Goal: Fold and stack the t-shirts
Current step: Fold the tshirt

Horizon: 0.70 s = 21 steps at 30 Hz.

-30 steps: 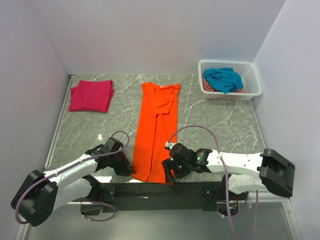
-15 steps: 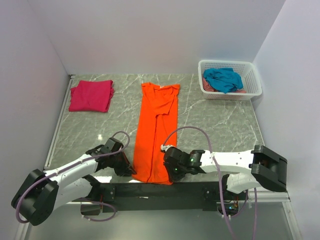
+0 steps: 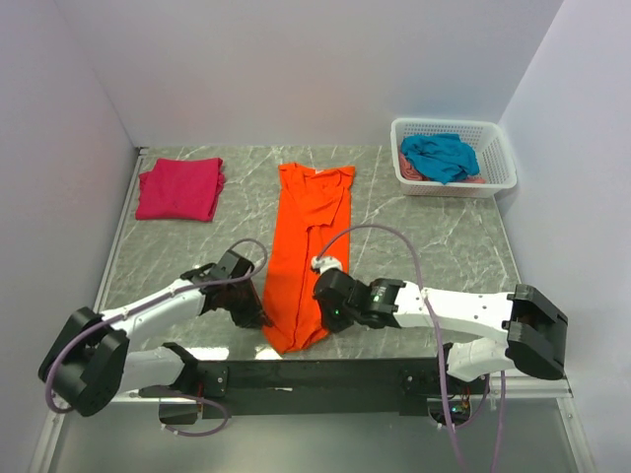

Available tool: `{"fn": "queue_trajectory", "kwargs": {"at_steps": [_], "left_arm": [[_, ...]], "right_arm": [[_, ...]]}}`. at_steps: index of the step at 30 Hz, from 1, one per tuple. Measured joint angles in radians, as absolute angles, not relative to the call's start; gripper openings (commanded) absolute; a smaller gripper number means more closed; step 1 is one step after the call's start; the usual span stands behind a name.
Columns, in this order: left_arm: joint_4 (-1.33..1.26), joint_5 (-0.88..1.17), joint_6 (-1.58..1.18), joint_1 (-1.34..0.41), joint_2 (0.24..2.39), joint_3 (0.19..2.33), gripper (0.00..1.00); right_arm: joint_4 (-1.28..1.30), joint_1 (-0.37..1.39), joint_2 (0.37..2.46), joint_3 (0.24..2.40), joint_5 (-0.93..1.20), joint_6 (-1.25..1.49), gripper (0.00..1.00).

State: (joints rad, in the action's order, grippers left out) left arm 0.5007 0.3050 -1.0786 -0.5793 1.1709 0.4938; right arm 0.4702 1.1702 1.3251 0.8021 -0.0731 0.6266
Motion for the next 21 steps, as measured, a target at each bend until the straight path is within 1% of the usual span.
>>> {"fn": "queue_trajectory", "kwargs": {"at_steps": [7, 14, 21], "left_arm": [[0.477, 0.241, -1.052, -0.579, 1.273, 0.643, 0.01], [0.461, 0.108, -1.056, -0.579, 1.372, 0.836, 0.01], [0.459, 0.021, -1.05, -0.577, 1.49, 0.998, 0.01]], "right_arm": [[0.471, 1.053, 1.315, 0.835, -0.159, 0.598, 0.02], [0.447, 0.896, 1.315, 0.87, -0.22, 0.577, 0.02], [0.409, 0.799, 1.333, 0.931, -0.235, 0.551, 0.01]]}}
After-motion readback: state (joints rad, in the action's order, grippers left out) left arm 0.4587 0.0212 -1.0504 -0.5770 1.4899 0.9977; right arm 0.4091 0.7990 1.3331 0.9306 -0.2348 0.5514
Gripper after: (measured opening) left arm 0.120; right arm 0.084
